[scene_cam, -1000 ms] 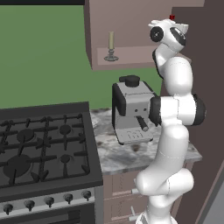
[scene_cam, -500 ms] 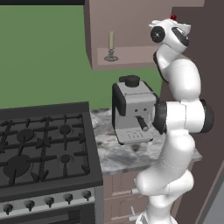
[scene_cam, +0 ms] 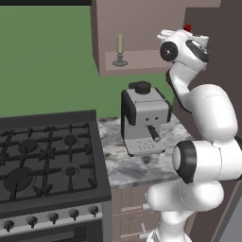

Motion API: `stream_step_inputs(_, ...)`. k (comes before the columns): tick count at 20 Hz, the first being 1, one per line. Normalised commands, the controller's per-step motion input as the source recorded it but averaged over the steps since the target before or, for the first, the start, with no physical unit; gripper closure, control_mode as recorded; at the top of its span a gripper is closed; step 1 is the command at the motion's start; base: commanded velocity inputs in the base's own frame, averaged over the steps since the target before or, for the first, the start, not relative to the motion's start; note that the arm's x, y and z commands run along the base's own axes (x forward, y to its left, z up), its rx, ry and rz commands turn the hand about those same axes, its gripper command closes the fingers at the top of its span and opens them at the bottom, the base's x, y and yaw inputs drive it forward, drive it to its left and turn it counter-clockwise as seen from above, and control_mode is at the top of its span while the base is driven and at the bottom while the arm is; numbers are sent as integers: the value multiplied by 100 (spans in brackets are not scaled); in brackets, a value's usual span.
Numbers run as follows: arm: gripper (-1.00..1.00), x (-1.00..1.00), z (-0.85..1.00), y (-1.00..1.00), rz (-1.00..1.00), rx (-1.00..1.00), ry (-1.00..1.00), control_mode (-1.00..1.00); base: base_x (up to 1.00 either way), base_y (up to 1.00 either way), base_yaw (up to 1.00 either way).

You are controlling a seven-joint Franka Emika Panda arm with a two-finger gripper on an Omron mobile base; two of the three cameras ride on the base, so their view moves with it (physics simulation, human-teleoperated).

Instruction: Get the candle and the liquor from the cabinet and move them to the dining counter.

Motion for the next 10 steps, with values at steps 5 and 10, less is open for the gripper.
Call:
stream_step_inputs(5, 100, -92, 6, 38, 5, 0, 1, -100, 0, 0, 0)
stream_step_inputs(10, 100, -87, 13, 29, 6, 0, 13, -100, 0, 0, 0)
